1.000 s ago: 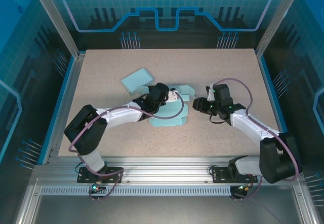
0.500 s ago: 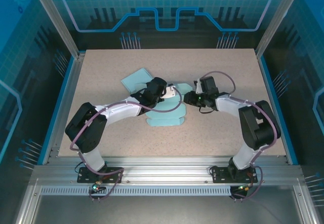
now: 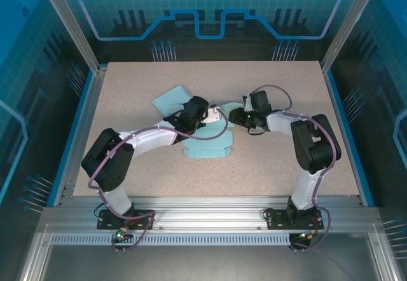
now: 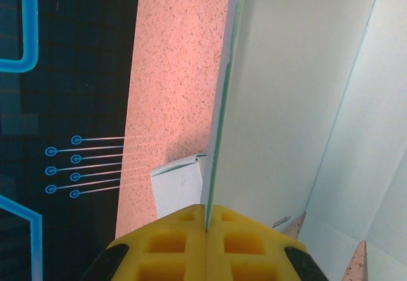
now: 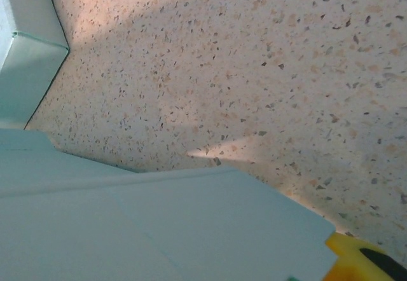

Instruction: Fold the paper box

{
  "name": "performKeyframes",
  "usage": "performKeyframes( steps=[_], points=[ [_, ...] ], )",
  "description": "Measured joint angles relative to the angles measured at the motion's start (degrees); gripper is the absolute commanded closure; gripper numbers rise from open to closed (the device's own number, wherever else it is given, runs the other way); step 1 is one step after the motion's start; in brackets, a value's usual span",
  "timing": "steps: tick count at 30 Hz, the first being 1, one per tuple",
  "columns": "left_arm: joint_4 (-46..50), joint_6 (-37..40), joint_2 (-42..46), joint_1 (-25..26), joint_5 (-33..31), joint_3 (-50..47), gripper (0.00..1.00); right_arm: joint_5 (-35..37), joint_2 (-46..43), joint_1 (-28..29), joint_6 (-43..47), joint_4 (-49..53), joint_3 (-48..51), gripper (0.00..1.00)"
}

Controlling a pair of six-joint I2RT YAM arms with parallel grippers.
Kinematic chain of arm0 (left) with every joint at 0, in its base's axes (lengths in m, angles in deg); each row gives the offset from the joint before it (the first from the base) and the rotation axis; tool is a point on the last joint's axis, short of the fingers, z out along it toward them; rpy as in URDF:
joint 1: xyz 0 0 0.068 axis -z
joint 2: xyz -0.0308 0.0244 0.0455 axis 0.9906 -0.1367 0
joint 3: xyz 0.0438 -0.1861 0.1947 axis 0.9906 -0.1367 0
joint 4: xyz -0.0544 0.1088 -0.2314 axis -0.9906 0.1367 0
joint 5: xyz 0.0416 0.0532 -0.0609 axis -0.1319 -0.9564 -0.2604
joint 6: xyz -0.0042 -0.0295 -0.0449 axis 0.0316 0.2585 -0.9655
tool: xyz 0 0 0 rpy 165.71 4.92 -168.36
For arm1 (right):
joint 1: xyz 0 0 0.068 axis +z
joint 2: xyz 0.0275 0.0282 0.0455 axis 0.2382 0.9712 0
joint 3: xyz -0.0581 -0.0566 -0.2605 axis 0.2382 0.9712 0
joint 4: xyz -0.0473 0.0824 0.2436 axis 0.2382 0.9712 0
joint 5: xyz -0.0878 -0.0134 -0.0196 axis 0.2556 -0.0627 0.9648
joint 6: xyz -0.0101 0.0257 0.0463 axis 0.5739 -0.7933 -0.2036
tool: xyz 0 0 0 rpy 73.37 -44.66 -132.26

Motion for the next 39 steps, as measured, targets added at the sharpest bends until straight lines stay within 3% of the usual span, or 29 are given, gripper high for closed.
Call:
performKeyframes(
  steps=[7,16,26,39],
  points=[
    [1.2,-1.05,-1.18,-0.04,-0.26,1.62,1.0,-2.14,2.54,-0.02,-1.66,-3.02,0.96,0.57],
    [2.43,-2.47,-2.75,-0.04,-1.31,3.61,1.0,-4.59,2.71,-0.28,-4.13,-8.39,3.74,0.68],
    [1.29,-2.93,-4.15,0.63,-3.3,3.69,1.0,-5.84,-2.75,-0.11,-5.22,-13.14,7.34,0.67],
    [0.63,-3.02,-6.34,1.46,-5.22,5.07,1.0,-5.44,-0.48,1.03,-5.38,-14.49,7.21,0.67]
  ],
)
